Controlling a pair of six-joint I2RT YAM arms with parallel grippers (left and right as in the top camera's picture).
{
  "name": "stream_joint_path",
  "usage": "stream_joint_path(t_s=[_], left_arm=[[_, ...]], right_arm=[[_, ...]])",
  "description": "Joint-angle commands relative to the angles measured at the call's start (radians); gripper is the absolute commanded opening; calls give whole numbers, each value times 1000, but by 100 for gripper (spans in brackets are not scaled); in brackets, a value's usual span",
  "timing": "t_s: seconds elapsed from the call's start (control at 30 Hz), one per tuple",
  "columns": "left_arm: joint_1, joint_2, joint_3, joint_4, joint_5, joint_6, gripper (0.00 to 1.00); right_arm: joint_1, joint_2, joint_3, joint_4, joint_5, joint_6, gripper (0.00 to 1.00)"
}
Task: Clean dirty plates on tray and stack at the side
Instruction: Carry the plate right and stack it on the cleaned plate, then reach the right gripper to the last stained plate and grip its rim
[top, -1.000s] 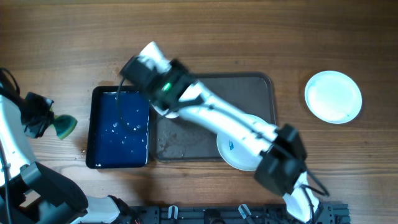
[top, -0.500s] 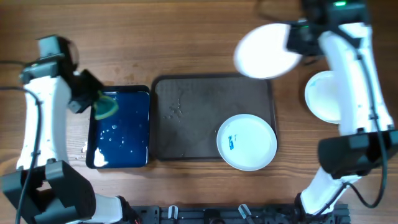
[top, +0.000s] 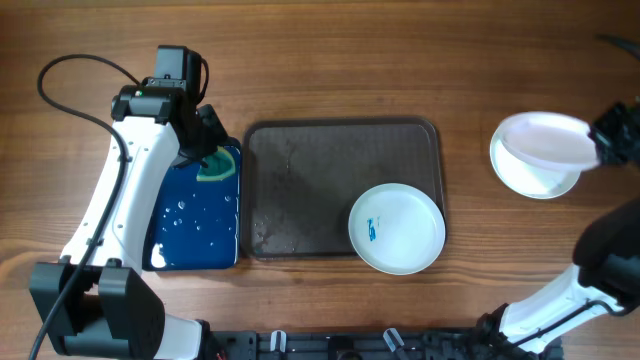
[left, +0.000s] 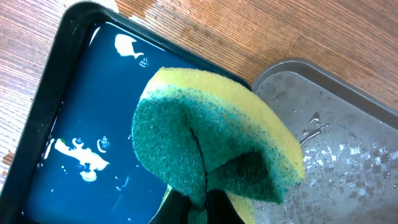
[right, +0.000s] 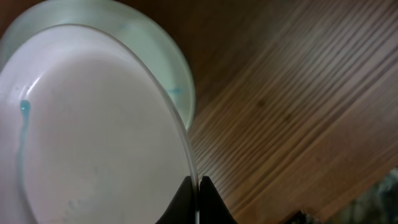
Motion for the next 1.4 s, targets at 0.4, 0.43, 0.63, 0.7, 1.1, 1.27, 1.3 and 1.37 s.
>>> stream_joint_path(t_s=[0.4, 0.43, 0.63, 0.7, 1.1, 1.27, 1.3, 1.37], left_arm=[[-2, -8, 18, 5, -23, -10, 4], [-2, -8, 18, 5, -23, -10, 4], [-1, -8, 18, 5, -23, -9, 4], [-2, -6, 18, 5, -23, 11, 4], [-2, -2, -163, 58, -52, 13, 4], [-2, -2, -168, 73, -52, 14, 4], [-2, -2, -168, 77, -52, 13, 4], [-2, -2, -168, 85, -52, 14, 4]], right_arm=[[-48, -18, -394, 380, -275, -3, 39], [-40, -19, -390, 389, -312, -23, 43], [31, -39, -295, 346, -405, -130, 40], [81, -72, -246, 300, -405, -161, 35], [510, -321, -342, 98, -291, 16, 52], [573, -322, -551, 125, -291, 72, 53], [585, -322, -590, 136, -291, 83, 53], [608, -323, -665, 157, -290, 104, 51]])
